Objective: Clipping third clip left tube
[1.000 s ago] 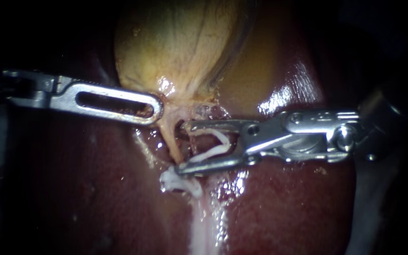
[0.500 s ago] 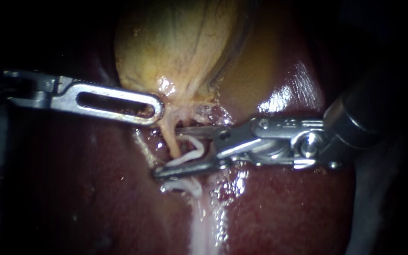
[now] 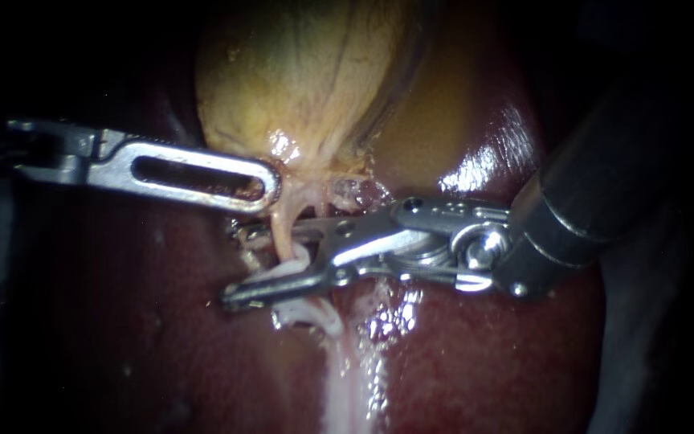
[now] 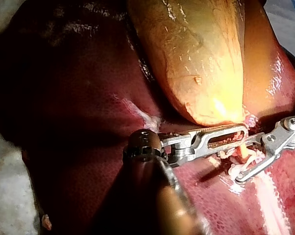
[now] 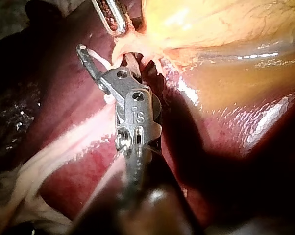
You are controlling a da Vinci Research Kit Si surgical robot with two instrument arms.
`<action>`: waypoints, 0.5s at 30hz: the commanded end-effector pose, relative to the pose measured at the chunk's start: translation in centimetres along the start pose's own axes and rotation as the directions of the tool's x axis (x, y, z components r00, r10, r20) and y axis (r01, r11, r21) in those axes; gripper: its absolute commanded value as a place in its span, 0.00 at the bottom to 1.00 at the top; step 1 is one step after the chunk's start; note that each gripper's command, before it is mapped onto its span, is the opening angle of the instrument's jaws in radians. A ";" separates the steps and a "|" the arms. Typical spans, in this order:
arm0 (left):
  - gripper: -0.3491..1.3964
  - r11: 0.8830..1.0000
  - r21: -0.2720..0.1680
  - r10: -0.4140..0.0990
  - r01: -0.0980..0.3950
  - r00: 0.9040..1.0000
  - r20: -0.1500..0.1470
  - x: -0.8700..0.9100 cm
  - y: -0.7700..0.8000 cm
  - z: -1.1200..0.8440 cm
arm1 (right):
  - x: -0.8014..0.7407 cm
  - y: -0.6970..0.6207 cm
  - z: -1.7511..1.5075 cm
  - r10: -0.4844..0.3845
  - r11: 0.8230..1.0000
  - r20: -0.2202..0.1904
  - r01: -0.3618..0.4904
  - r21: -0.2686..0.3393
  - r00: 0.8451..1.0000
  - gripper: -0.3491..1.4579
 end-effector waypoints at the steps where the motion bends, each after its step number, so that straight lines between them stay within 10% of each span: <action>1: 0.00 1.000 0.000 0.000 0.000 1.000 0.000 0.00 0.00 0.00 | 0.01 0.00 -0.01 0.009 1.000 0.001 -0.009 0.000 1.000 0.41; 15: 0.00 1.000 0.000 0.000 0.000 1.000 0.000 0.00 0.00 0.01 | 0.01 0.11 -0.18 0.098 0.995 -0.014 -0.098 0.011 0.995 0.00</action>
